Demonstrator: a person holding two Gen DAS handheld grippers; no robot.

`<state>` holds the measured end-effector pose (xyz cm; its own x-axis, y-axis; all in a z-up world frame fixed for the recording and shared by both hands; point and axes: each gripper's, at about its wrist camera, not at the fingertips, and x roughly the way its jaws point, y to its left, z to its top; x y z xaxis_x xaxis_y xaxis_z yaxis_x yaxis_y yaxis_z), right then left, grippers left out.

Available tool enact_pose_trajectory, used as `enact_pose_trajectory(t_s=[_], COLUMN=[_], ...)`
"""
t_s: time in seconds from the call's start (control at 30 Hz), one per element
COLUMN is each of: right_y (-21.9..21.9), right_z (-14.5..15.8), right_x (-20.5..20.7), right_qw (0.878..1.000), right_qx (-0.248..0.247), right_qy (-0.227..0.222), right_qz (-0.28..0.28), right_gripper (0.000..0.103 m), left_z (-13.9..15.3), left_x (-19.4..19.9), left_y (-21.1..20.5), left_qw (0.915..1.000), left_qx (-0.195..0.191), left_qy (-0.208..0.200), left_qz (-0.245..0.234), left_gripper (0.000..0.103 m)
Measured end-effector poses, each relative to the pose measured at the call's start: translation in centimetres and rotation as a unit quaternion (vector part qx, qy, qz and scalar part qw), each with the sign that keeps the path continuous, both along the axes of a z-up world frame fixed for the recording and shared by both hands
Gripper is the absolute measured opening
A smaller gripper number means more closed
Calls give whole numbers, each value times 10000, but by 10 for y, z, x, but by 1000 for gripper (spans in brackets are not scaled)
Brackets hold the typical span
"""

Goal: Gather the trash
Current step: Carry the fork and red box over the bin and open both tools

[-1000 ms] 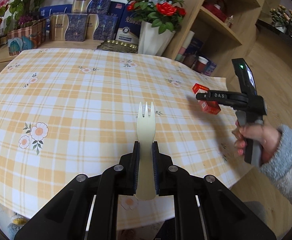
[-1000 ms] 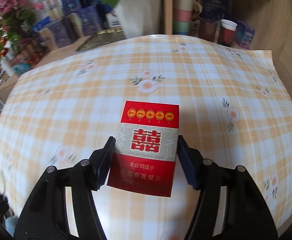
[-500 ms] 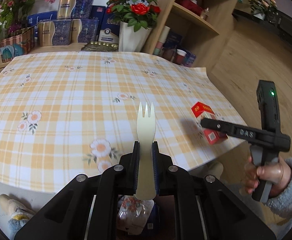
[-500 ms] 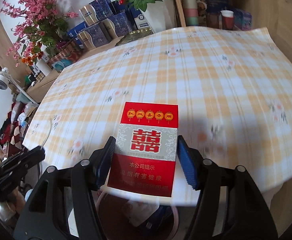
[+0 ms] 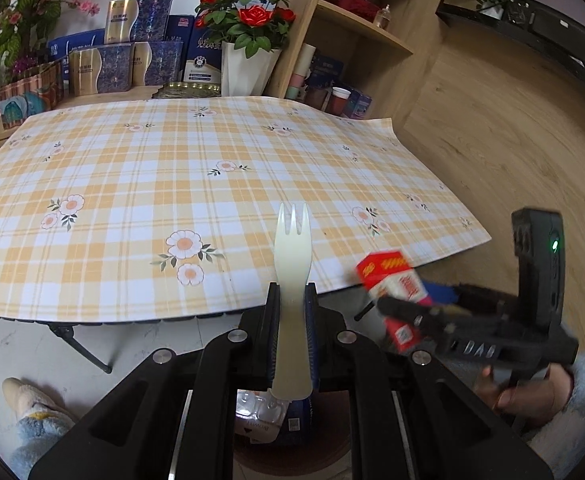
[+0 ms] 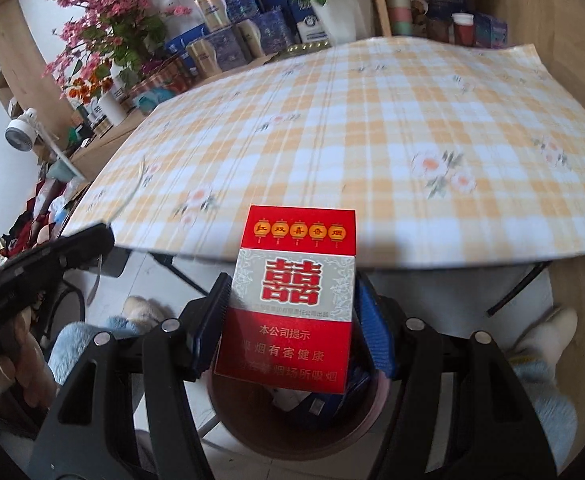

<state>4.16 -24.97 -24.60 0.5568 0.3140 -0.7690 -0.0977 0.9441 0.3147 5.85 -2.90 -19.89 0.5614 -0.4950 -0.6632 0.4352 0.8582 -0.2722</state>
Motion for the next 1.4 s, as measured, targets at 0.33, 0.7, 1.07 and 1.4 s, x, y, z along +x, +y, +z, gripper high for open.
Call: enact_pose_trajectory(t_s=[0.33, 0.7, 1.07, 1.4], right_y=[-3, 4, -12, -15], right_z=[-36, -47, -41, -43], right_x=[-10, -7, -7, -7], right_qw=[9982, 9975, 9974, 9967], right_qx=[258, 167, 77, 71], right_qy=[521, 688, 531, 573], right_qz=[-130, -38, -473, -564], right_gripper=[62, 64, 78, 83], left_z=[-14, -27, -61, -83], left_x=[-3, 1, 3, 0], left_y=[-5, -1, -13, -27], left_qw=[9999, 9994, 9961, 9912], left_qx=[34, 39, 195, 330], left_qy=[145, 334, 806, 1138], left_qz=[-74, -19, -296, -584], left_gripper=[12, 12, 12, 12])
